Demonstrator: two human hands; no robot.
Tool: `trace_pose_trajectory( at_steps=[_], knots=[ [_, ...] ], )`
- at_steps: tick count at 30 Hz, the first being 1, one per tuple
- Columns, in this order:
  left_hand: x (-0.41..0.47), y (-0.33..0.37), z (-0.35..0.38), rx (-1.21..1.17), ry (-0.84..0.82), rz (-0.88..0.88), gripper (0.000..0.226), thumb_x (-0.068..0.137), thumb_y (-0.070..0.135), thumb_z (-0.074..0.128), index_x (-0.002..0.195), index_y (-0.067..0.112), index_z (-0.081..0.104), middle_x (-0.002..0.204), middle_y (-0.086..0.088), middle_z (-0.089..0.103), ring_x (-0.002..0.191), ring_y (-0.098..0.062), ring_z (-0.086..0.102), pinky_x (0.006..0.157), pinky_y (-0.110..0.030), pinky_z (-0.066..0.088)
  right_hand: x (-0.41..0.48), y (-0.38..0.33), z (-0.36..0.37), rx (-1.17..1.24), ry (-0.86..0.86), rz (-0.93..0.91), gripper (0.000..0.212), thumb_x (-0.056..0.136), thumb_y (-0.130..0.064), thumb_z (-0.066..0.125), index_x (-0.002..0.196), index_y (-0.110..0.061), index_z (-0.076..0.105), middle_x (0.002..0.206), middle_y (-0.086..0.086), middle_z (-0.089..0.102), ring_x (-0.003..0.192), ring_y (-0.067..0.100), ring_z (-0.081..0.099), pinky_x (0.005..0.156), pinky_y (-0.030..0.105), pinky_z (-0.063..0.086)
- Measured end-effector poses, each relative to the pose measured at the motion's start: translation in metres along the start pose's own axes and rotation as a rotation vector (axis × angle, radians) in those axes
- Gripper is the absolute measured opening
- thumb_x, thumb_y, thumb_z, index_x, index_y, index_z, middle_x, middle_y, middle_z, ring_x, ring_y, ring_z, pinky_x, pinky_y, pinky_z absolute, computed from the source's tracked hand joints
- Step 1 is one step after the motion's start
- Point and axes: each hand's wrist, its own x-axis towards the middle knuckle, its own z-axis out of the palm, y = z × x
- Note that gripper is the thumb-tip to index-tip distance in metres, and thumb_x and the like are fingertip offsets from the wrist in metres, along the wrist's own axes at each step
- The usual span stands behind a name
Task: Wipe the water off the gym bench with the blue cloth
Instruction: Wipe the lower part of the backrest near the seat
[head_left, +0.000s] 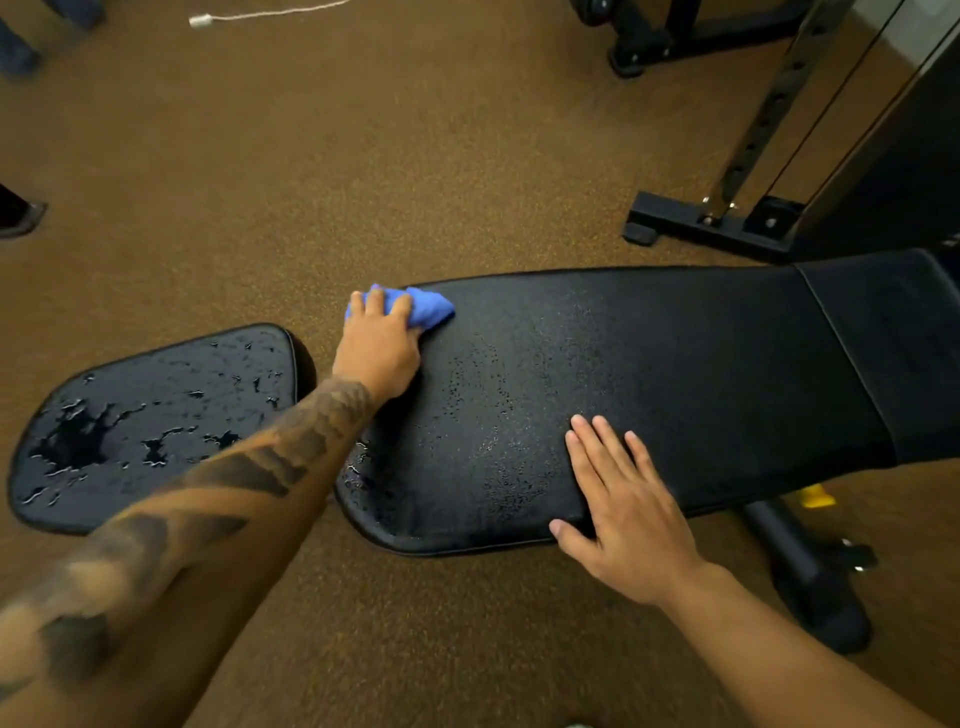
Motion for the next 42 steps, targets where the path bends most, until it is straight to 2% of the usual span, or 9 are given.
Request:
trace_pose_trajectory(
  at_steps=[4,8,14,21,25,29,34,39,42],
  knots=[
    [-0.082,0.029,-0.001,-0.052,0.033,0.209,0.042,0.089,0.025,0.042,0.122,0.001,0.052,0.129,-0.027,0.046,0.123,-0.050,0.036,0.104,-0.058,0.032,0.001,-0.002,-0.001,0.015,-0.004,0.013,0.086,0.087,-0.060,0.040,0.152,-0.008,0.017,0.161,0.006,0.007,0.148,0.020,-0.003,0.117,0.047,0.011],
    [-0.060,0.081,0.013,-0.075,-0.080,0.431,0.048,0.092,0.030,0.036,0.130,0.005,0.050,0.141,-0.025,0.041,0.134,-0.048,0.028,0.110,-0.058,0.025,0.001,-0.001,-0.001,0.028,0.019,0.012,0.087,0.084,-0.058,0.047,0.150,-0.006,0.024,0.160,0.008,0.014,0.148,0.021,0.004,0.117,0.048,0.015],
    [0.027,0.040,0.009,0.015,-0.127,0.122,0.057,0.084,0.033,0.032,0.133,0.008,0.050,0.139,-0.030,0.040,0.125,-0.053,0.032,0.108,-0.055,0.026,0.001,0.000,0.003,0.009,0.024,0.007,0.086,0.086,-0.059,0.042,0.151,-0.008,0.019,0.161,0.006,0.009,0.148,0.020,0.000,0.118,0.047,0.012],
    [-0.136,-0.008,-0.005,-0.127,0.027,-0.110,0.047,0.090,0.029,0.039,0.127,0.003,0.051,0.138,-0.029,0.039,0.128,-0.049,0.031,0.111,-0.054,0.025,0.001,-0.001,-0.001,0.016,0.007,0.007,0.086,0.087,-0.060,0.041,0.151,-0.008,0.018,0.161,0.007,0.009,0.148,0.021,0.000,0.117,0.047,0.009],
    [-0.211,0.068,0.007,-0.147,-0.025,0.032,0.045,0.092,0.023,0.044,0.133,0.006,0.050,0.147,-0.023,0.035,0.138,-0.047,0.022,0.109,-0.058,0.027,0.001,-0.001,-0.002,0.014,-0.008,0.011,0.087,0.086,-0.060,0.041,0.151,-0.007,0.019,0.161,0.008,0.010,0.148,0.021,0.001,0.117,0.047,0.011],
    [-0.153,0.104,0.015,-0.158,-0.028,0.190,0.046,0.094,0.021,0.046,0.138,0.011,0.044,0.150,-0.021,0.031,0.141,-0.045,0.016,0.113,-0.057,0.022,0.001,-0.001,-0.001,0.003,0.003,0.009,0.087,0.084,-0.059,0.044,0.150,-0.006,0.024,0.160,0.009,0.014,0.148,0.022,0.006,0.117,0.047,0.013],
    [-0.085,0.036,0.008,-0.110,-0.005,-0.015,0.052,0.087,0.027,0.036,0.131,0.005,0.053,0.143,-0.028,0.039,0.133,-0.054,0.026,0.110,-0.059,0.023,0.000,0.001,0.001,-0.002,-0.001,-0.002,0.086,0.088,-0.061,0.038,0.152,-0.009,0.014,0.161,0.005,0.005,0.148,0.019,-0.004,0.118,0.046,0.007],
    [-0.172,0.017,0.002,-0.127,0.058,-0.118,0.047,0.090,0.029,0.038,0.128,0.006,0.054,0.143,-0.024,0.040,0.135,-0.048,0.026,0.113,-0.055,0.023,0.000,0.000,0.000,0.008,-0.012,0.004,0.086,0.088,-0.061,0.037,0.152,-0.009,0.012,0.161,0.005,0.002,0.148,0.019,-0.006,0.118,0.046,0.006],
    [-0.212,0.063,0.007,-0.151,0.035,-0.006,0.044,0.090,0.024,0.043,0.129,0.008,0.054,0.144,-0.018,0.042,0.137,-0.044,0.025,0.111,-0.056,0.025,0.001,0.000,0.000,0.010,-0.011,0.006,0.087,0.086,-0.061,0.039,0.152,-0.008,0.016,0.161,0.007,0.006,0.148,0.021,-0.001,0.117,0.046,0.007]
  ],
)
